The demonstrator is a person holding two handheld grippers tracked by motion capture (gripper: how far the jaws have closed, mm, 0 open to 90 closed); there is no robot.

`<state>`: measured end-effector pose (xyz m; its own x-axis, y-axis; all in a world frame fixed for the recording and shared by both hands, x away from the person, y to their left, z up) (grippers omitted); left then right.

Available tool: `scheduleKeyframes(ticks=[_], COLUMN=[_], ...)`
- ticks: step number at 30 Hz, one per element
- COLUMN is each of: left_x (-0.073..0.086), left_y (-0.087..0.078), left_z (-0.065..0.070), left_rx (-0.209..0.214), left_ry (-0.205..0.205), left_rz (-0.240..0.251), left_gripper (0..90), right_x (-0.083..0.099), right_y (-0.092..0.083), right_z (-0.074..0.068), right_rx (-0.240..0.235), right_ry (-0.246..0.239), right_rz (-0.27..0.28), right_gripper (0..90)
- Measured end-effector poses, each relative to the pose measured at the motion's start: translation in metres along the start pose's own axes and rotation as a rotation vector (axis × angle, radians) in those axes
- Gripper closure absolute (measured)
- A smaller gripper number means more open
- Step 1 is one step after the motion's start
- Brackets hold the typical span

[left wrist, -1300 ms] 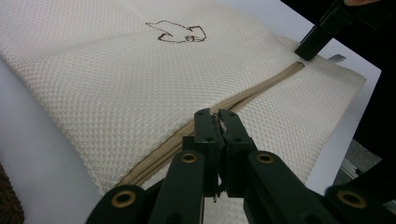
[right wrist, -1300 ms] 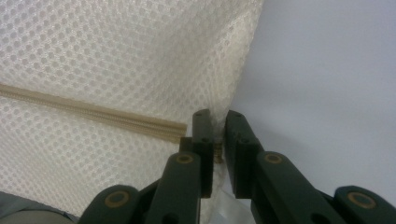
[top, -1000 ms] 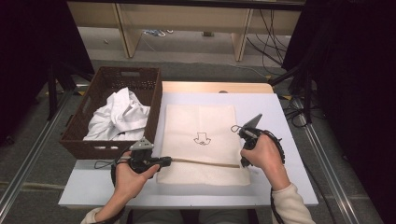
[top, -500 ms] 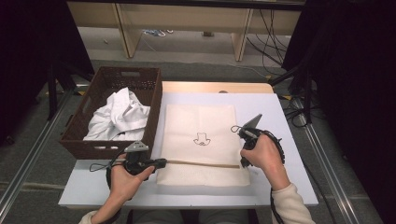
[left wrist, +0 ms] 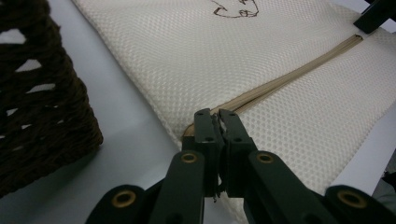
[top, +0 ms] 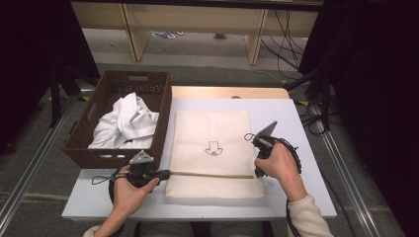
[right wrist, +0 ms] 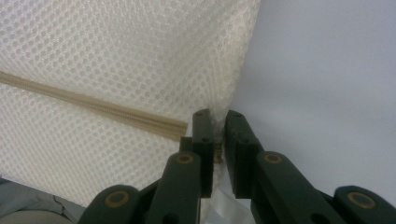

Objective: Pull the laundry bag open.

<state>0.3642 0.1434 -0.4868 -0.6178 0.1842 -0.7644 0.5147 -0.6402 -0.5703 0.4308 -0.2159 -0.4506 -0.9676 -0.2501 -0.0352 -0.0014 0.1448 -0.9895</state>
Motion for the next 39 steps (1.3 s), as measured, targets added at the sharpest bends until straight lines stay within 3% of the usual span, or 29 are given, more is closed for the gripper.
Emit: scheduleKeyframes(ticks=[2, 3, 4, 5, 6, 8, 13, 15, 20, 21, 22, 23, 25, 27, 28, 29, 30, 31, 32, 33, 36, 39], left_x=[0.001, 0.002, 0.002, 0.003, 0.003, 0.003, 0.003, 0.003, 0.003, 0.003, 0.002, 0.001, 0.000, -0.001, -0.001, -0.001, -0.001, -0.002, -0.002, -0.002, -0.003, -0.004], left_y=[0.000, 0.000, 0.000, -0.002, -0.001, -0.002, -0.001, 0.000, 0.003, 0.003, 0.003, 0.003, 0.005, 0.005, 0.006, 0.007, 0.007, 0.008, 0.009, 0.009, 0.011, 0.012], left_z=[-0.001, -0.002, -0.002, -0.004, -0.004, -0.004, -0.005, -0.004, -0.001, 0.001, 0.002, 0.003, 0.005, 0.006, 0.006, 0.007, 0.008, 0.008, 0.010, 0.011, 0.015, 0.022], left_rx=[-0.006, -0.010, -0.014, -0.015, -0.020, -0.030, -0.044, -0.052, -0.091, -0.106, -0.107, -0.110, -0.126, -0.128, -0.128, -0.128, -0.129, -0.132, -0.126, -0.134, -0.127, -0.129], left_ry=[0.004, 0.007, 0.004, 0.031, 0.021, 0.032, 0.043, 0.043, 0.106, 0.119, 0.138, 0.160, 0.159, 0.187, 0.190, 0.193, 0.191, 0.203, 0.199, 0.206, 0.221, 0.263], left_rz=[-0.005, -0.005, -0.003, -0.027, -0.022, -0.025, -0.039, -0.040, -0.072, -0.079, -0.089, -0.102, -0.100, -0.121, -0.118, -0.129, -0.124, -0.125, -0.127, -0.133, -0.118, -0.118], left_gripper=[86.9, 86.9, 86.8, 86.8, 86.8, 86.8, 86.8, 86.8, 86.8, 86.8, 86.8, 86.8, 86.7, 86.5, 86.5, 86.4, 86.3, 86.0, 85.7, 85.3, 82.7, 78.5], right_x=[0.001, 0.001, 0.001, 0.001, 0.001, 0.002, 0.003, 0.004, 0.005, 0.004, 0.005, 0.004, 0.005, 0.005, 0.004, 0.005, 0.004, 0.005, 0.005, 0.004, 0.005, 0.005], right_y=[-0.001, -0.001, 0.000, 0.001, -0.001, 0.001, 0.000, 0.002, 0.000, 0.000, 0.003, 0.002, 0.003, 0.001, 0.002, 0.004, 0.003, 0.003, 0.002, 0.002, 0.002, 0.002], right_z=[0.002, 0.001, 0.002, 0.004, 0.003, 0.003, 0.003, 0.004, 0.006, 0.004, 0.005, 0.004, 0.004, 0.002, 0.004, 0.002, 0.004, 0.004, -0.001, 0.000, -0.002, 0.001], right_rx=[0.002, -0.001, -0.009, 0.001, -0.004, -0.003, -0.008, -0.012, -0.011, -0.009, -0.003, -0.001, 0.002, -0.004, -0.004, -0.001, -0.001, 0.006, 0.000, 0.008, 0.004, 0.008], right_ry=[-0.008, 0.022, 0.021, 0.003, 0.016, 0.017, 0.016, 0.012, 0.003, 0.021, 0.006, 0.015, 0.012, 0.030, -0.018, 0.006, -0.037, -0.033, 0.029, 0.006, 0.029, 0.007], right_rz=[-0.011, -0.015, -0.001, 0.012, -0.011, 0.011, -0.019, 0.006, -0.032, -0.020, 0.001, -0.007, -0.012, -0.039, -0.024, -0.011, -0.024, -0.034, -0.049, -0.040, -0.045, -0.054], right_gripper=[84.0, 83.9, 84.0, 84.0, 84.0, 84.0, 84.0, 84.0, 84.0, 84.0, 84.0, 84.0, 83.9, 83.9, 83.9, 83.9, 83.9, 83.8, 83.8, 83.8, 83.7, 83.6])
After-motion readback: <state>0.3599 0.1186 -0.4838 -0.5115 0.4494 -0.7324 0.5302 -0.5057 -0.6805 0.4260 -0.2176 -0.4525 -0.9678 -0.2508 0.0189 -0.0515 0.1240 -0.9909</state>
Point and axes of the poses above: each handheld gripper's, and its own axes: y roughly forward along the jaws, x roughly out of its underside, z roughly to its right, the point moved 3 cm from there along y, roughly forward along the jaws, and after that the axes turned 3 degrees about z, right-handed, at the moved point
